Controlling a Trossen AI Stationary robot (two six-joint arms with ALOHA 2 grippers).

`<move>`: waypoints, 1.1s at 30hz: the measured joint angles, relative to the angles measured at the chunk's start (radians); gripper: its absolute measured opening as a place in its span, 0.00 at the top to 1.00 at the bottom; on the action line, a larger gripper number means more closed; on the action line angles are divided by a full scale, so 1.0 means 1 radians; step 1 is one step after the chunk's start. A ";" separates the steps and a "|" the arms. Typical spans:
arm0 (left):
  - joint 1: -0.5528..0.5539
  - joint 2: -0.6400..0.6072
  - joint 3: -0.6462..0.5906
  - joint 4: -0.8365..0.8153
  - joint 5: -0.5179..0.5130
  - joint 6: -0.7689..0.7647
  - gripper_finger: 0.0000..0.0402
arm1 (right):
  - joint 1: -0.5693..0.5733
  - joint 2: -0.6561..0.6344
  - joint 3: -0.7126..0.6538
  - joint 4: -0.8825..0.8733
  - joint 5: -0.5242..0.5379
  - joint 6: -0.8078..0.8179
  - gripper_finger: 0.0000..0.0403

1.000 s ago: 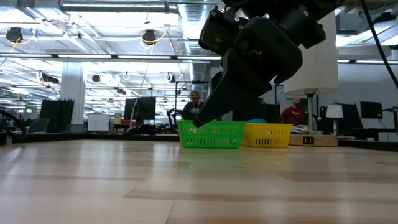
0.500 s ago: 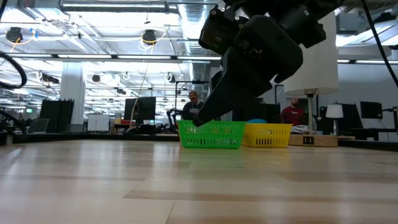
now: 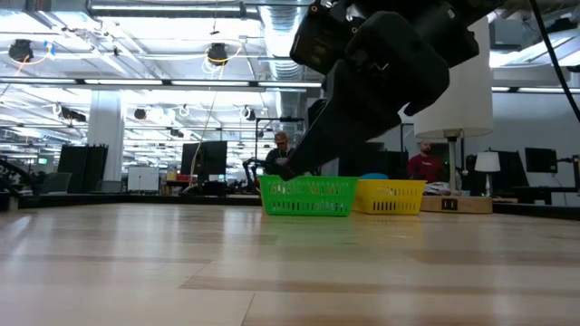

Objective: Pick and place Stapler, Stapler remover, tape
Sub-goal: Put the green stapler into the orange bin

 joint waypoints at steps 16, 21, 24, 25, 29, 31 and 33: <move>-0.068 0.019 -0.023 0.068 0.154 -0.221 0.51 | 0.000 0.000 0.000 0.021 0.000 0.000 0.30; -0.059 0.031 -0.022 0.119 0.180 -0.235 0.52 | 0.000 0.000 0.000 0.021 0.000 0.000 0.30; -0.054 0.032 -0.022 0.129 0.203 -0.246 0.52 | 0.000 0.000 0.000 0.021 0.000 0.000 0.30; -0.052 0.032 -0.022 0.135 0.217 -0.246 0.52 | 0.000 0.000 0.000 0.021 0.000 0.000 0.30; -0.054 0.032 -0.026 0.153 0.231 -0.258 0.52 | 0.000 0.000 0.000 0.020 0.000 0.000 0.30; -0.055 0.041 -0.033 0.171 0.236 -0.278 0.52 | 0.000 0.000 0.000 0.020 0.000 0.000 0.30; -0.055 0.068 -0.033 0.191 0.248 -0.285 0.52 | 0.000 0.000 0.000 0.020 0.000 0.000 0.30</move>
